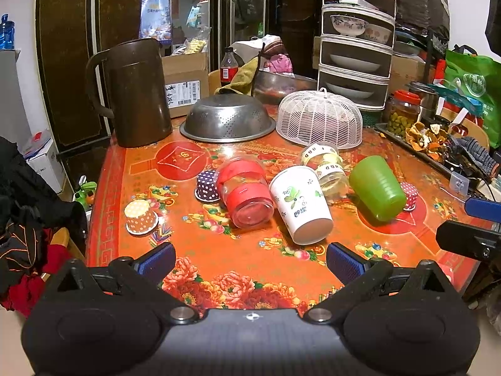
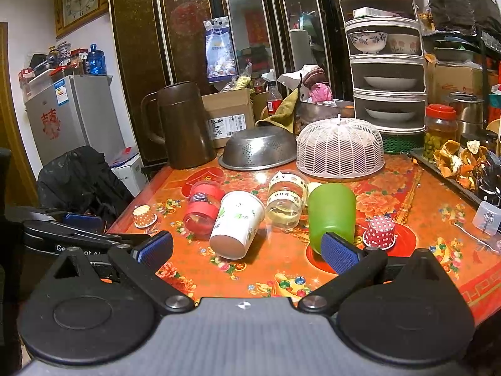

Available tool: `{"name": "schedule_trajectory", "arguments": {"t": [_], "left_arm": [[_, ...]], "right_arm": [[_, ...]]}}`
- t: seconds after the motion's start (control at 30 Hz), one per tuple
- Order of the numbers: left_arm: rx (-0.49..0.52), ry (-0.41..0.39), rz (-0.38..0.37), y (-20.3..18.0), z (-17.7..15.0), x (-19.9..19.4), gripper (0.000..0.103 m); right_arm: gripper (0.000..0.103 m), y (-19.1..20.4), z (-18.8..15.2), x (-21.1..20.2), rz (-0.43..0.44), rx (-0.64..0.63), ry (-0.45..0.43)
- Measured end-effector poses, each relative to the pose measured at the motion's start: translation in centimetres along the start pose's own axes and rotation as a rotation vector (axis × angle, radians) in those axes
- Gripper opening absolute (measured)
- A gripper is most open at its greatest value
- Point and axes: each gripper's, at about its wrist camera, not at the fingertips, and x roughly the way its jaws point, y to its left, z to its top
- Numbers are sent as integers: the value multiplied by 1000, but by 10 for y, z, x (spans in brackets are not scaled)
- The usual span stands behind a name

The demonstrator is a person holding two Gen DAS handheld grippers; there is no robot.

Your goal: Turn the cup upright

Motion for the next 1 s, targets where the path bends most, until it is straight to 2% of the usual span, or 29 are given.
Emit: {"name": "schedule_trajectory", "arguments": {"t": [1.0], "left_arm": [[4,-4,-7,-2,-1,-1,103]], "right_arm": [[102,-1,0,0,0,1,0]]}}
